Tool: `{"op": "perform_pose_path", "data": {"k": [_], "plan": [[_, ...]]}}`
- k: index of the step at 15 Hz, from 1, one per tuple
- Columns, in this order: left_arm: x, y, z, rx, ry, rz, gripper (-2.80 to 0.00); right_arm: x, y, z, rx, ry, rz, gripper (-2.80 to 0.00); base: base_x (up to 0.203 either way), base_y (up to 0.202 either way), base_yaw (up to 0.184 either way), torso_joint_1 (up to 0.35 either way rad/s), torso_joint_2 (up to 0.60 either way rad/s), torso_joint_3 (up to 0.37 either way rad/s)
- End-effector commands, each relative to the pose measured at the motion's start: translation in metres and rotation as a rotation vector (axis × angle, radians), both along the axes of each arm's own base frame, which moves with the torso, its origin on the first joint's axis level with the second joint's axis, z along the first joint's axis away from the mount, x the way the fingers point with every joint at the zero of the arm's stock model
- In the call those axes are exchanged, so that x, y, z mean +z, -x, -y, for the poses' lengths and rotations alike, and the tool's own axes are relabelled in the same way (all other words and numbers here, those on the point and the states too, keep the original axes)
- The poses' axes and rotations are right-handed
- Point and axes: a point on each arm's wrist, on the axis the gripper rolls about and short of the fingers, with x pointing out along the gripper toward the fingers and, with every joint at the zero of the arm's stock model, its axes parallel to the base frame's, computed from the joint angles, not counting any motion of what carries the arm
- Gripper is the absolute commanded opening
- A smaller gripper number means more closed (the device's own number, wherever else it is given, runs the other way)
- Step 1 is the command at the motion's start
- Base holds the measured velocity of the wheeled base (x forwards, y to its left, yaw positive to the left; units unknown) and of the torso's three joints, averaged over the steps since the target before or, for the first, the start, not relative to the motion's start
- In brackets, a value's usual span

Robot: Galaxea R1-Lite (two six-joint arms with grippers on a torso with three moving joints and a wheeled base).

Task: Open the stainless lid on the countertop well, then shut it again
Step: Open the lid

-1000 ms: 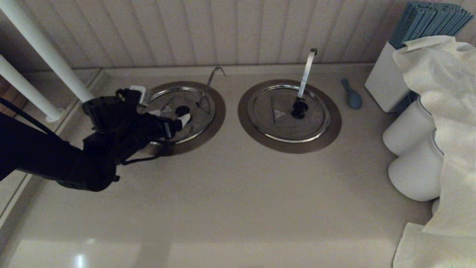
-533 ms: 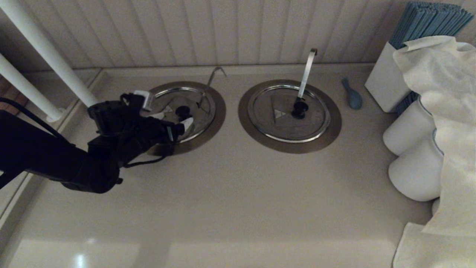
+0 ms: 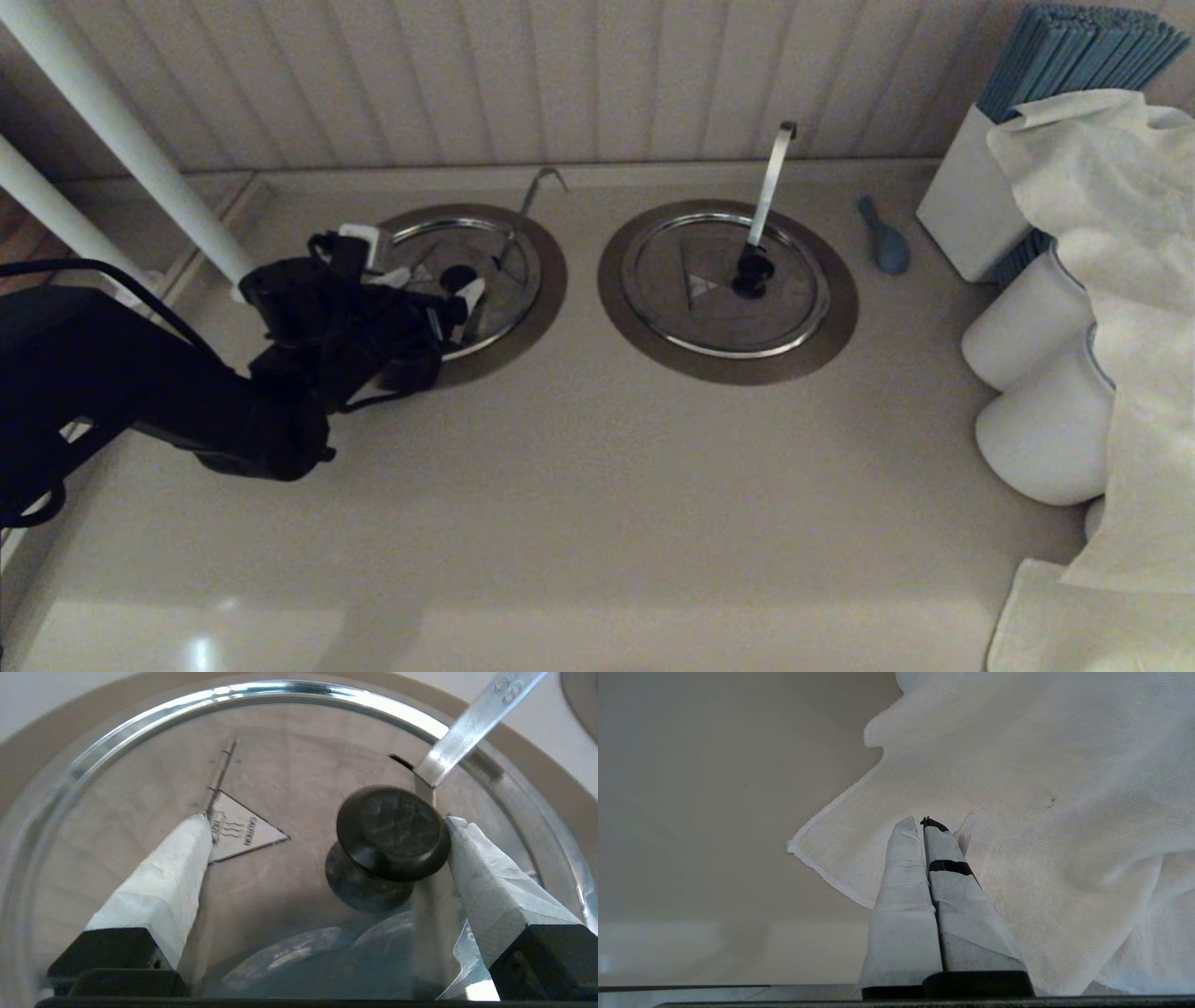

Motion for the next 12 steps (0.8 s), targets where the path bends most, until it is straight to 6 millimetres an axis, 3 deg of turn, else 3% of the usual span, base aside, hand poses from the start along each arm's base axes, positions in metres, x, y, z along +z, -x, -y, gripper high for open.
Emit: {"op": "perform_pose_path", "data": {"k": [1, 12], "plan": [[-0.006, -0.003, 0.0, 0.0, -0.002, -0.008, 0.0, 0.0, 0.0, 0.0, 0.0, 0.0, 0.0, -2.8, 0.0, 0.0, 0.0, 0.0, 0.0, 0.0], [0.005, -0.009, -0.009, 0.075, 0.003, 0.037, 0.0, 0.0, 0.0, 0.0, 0.0, 0.0, 0.0, -2.8, 0.0, 0.0, 0.0, 0.0, 0.0, 0.0]]}}
